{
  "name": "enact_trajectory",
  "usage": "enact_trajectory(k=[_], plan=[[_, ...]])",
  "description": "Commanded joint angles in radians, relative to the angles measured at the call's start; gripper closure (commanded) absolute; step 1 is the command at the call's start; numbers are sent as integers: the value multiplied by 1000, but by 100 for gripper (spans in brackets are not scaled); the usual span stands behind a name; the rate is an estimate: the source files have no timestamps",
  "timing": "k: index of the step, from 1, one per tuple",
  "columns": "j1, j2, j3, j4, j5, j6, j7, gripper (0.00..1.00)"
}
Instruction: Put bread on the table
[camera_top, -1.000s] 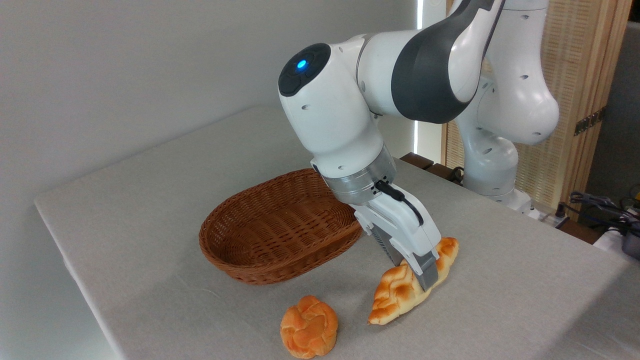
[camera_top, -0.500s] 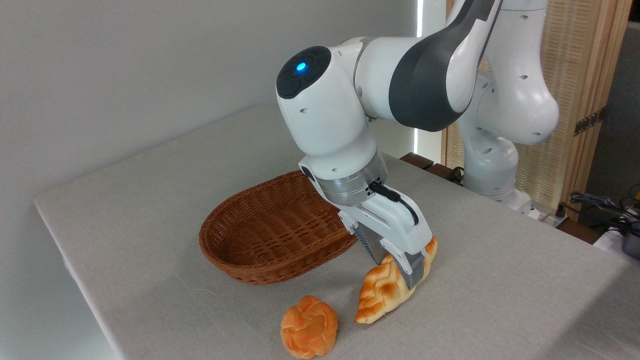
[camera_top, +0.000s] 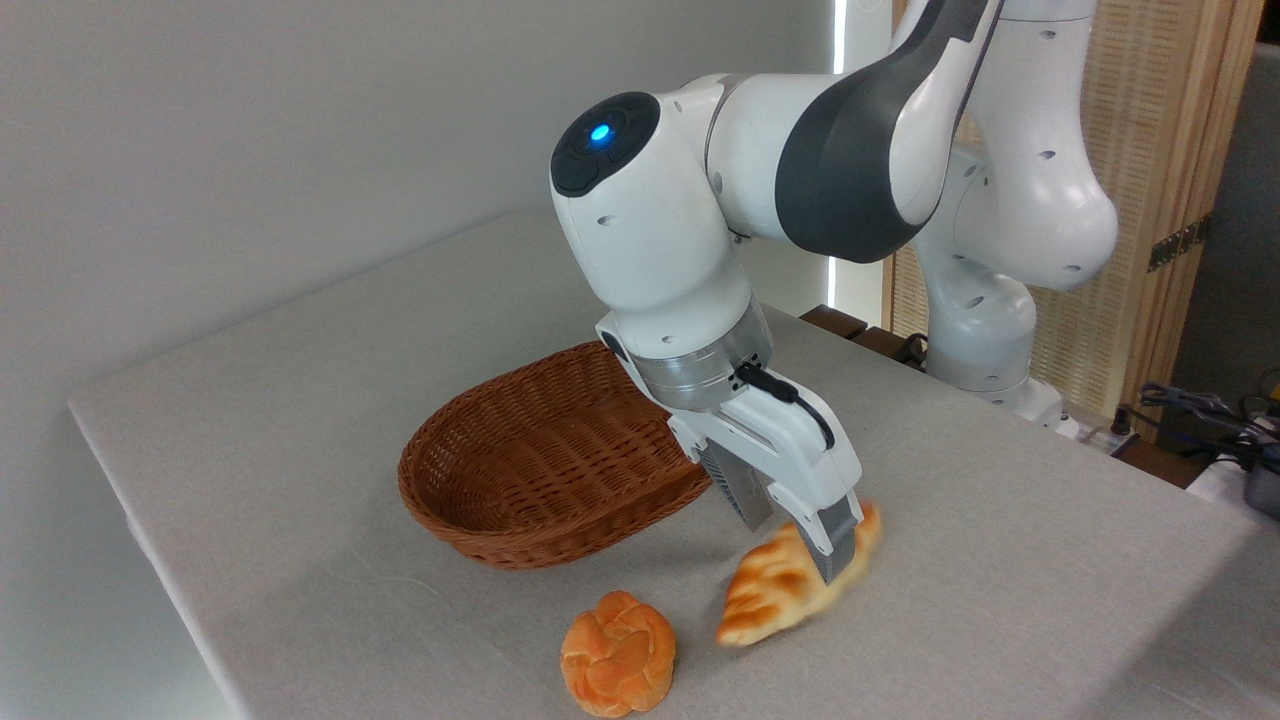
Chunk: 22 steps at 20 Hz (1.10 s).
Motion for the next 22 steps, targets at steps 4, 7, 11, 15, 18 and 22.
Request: enact_trajectory(k=[4,7,11,15,18,22], plan=[[-8,-8,-4,36,-2,-15,-11,0],[-3,-14,-33,128,-14,-72,-6,0],[0,-34,-53,220,-50,-107,0,0],[14,-32,-58,352,-184,-114,-12,0],[58,-28,-96,427,-248,-135,-23,0],[123,20,-184,523,-258,-183,-51,0]])
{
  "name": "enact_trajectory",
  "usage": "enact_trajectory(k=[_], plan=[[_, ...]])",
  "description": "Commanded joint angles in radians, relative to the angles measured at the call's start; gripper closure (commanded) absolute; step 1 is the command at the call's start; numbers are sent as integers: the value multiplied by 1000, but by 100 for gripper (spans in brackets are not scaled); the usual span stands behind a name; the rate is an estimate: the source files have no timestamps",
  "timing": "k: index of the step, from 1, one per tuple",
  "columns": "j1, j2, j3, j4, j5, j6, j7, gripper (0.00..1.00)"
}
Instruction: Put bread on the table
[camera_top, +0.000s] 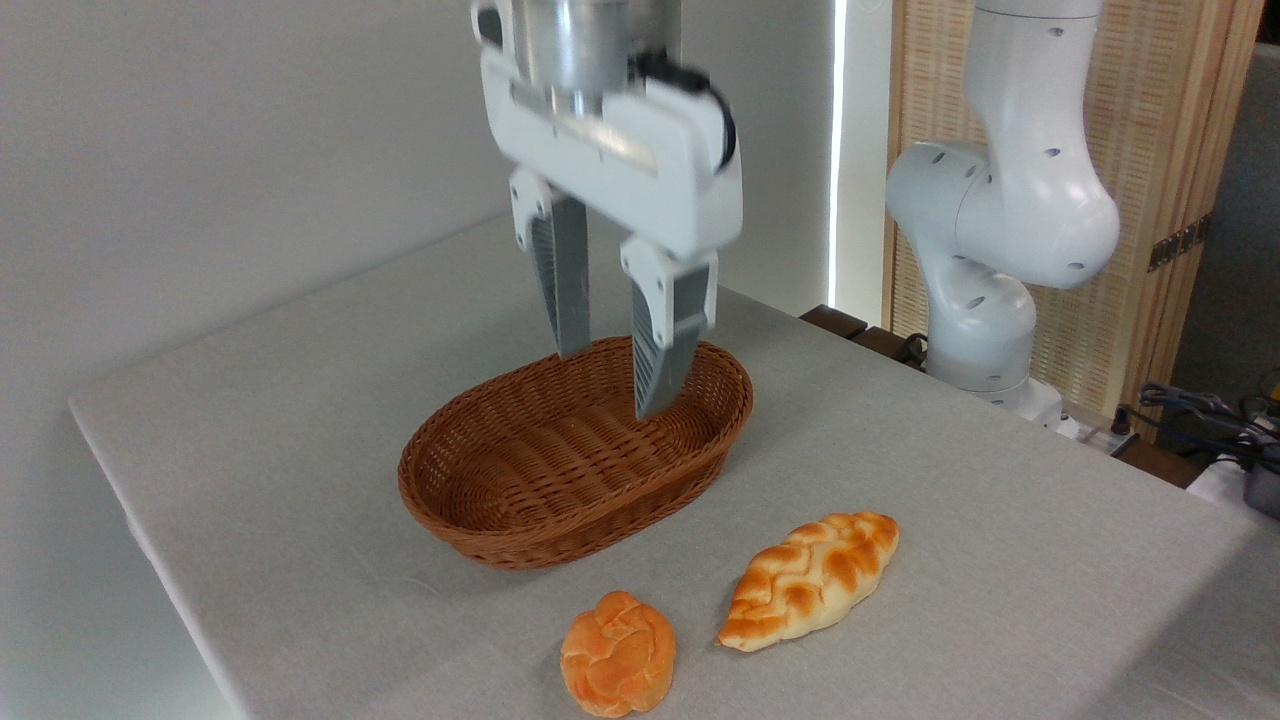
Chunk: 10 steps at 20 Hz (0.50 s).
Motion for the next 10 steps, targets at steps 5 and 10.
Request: enact_trajectory(k=[5,10], plan=[[61,121,-117,173,-25,-56,-209,0],[64,123,-167,171,17,-59,-211,0]])
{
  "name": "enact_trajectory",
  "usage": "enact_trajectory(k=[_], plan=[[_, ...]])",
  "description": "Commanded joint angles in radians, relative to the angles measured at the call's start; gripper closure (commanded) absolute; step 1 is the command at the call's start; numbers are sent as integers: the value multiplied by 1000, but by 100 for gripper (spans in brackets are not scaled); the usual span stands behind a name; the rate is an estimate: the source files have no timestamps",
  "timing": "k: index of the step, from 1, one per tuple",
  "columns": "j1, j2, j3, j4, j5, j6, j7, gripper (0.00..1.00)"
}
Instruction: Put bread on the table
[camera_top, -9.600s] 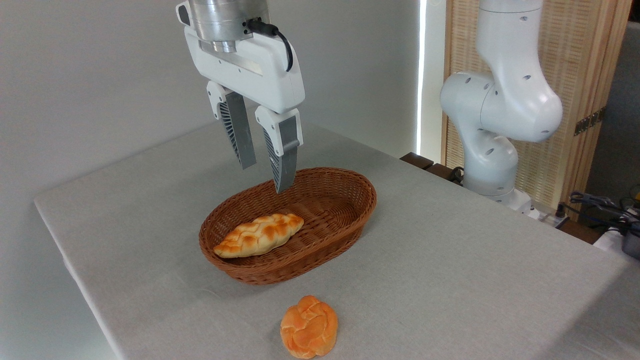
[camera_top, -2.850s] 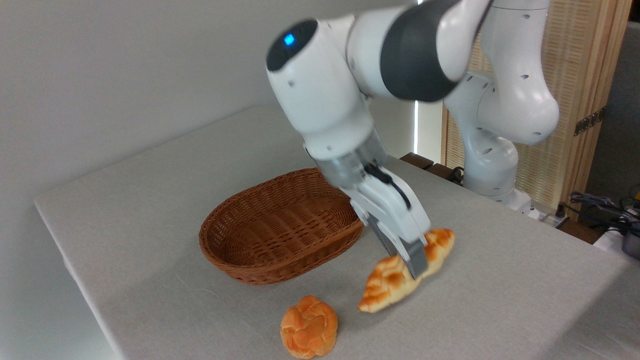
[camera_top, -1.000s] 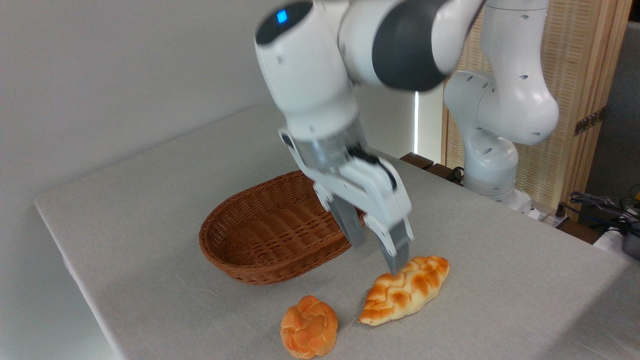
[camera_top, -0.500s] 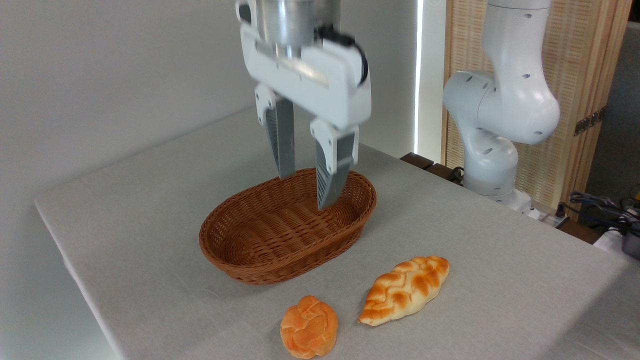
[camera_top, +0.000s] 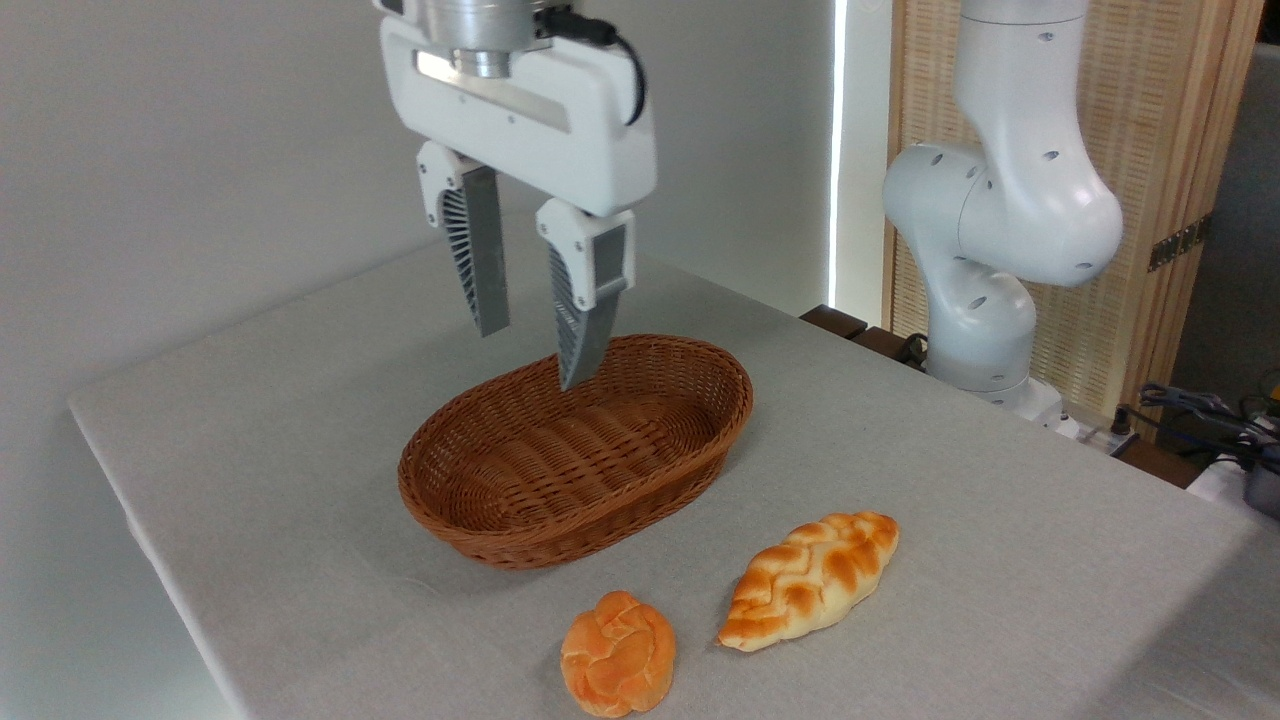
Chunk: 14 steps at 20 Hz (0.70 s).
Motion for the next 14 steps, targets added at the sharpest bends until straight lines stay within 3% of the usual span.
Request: enact_trajectory(k=[1,6,14], plan=[[17,19,-57,38,31,-35,-18,0],[17,19,-114,37,34,-65,-7,0],[60,19,-125,38,43,-65,-7,0]])
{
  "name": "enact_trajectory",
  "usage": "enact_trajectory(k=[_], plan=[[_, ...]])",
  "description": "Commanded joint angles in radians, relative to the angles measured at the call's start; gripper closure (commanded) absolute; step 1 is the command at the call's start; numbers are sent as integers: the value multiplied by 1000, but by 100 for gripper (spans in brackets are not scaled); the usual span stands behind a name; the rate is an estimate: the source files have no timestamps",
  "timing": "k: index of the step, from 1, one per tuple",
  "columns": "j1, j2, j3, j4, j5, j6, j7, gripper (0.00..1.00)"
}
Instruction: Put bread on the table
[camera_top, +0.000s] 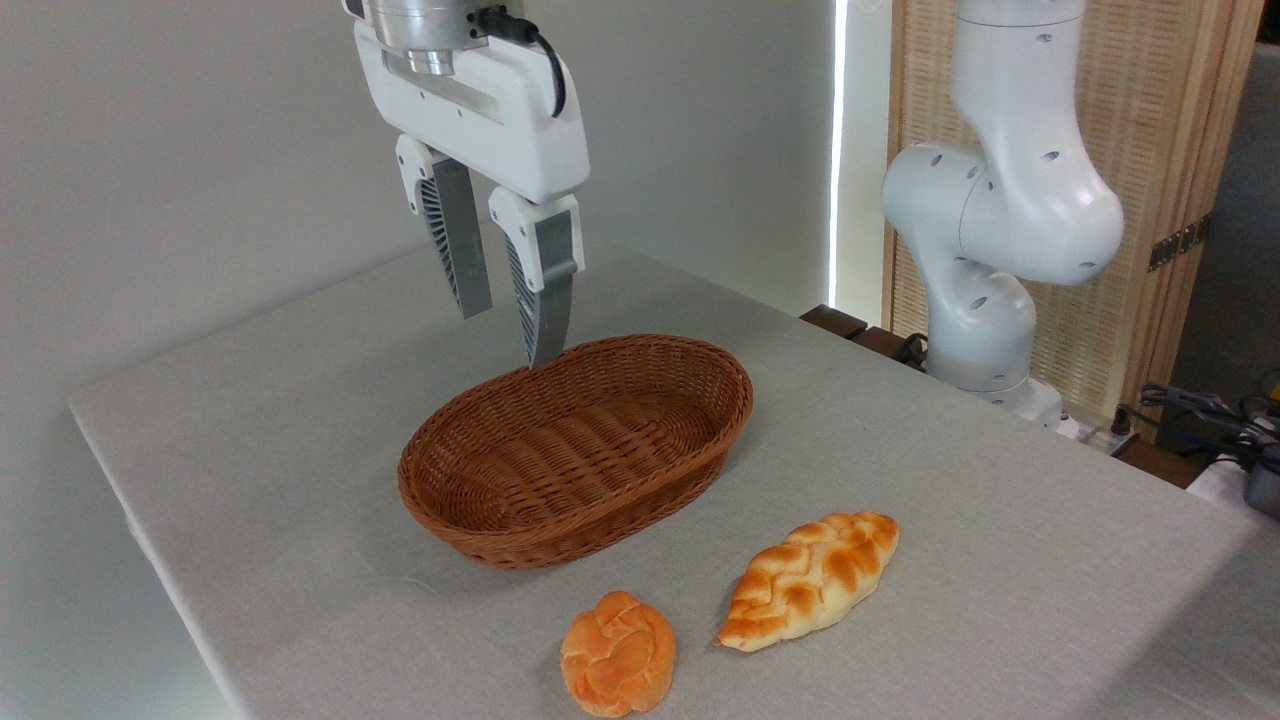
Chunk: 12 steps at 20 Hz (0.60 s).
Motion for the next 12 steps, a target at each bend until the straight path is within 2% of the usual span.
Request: enact_trajectory(k=[1,2,12], plan=[[26,8,-13,26,29,-29,-6,0],[26,8,-15,26,46,-29,-7,0],[31,6,-13,26,52,-37,-7,0]])
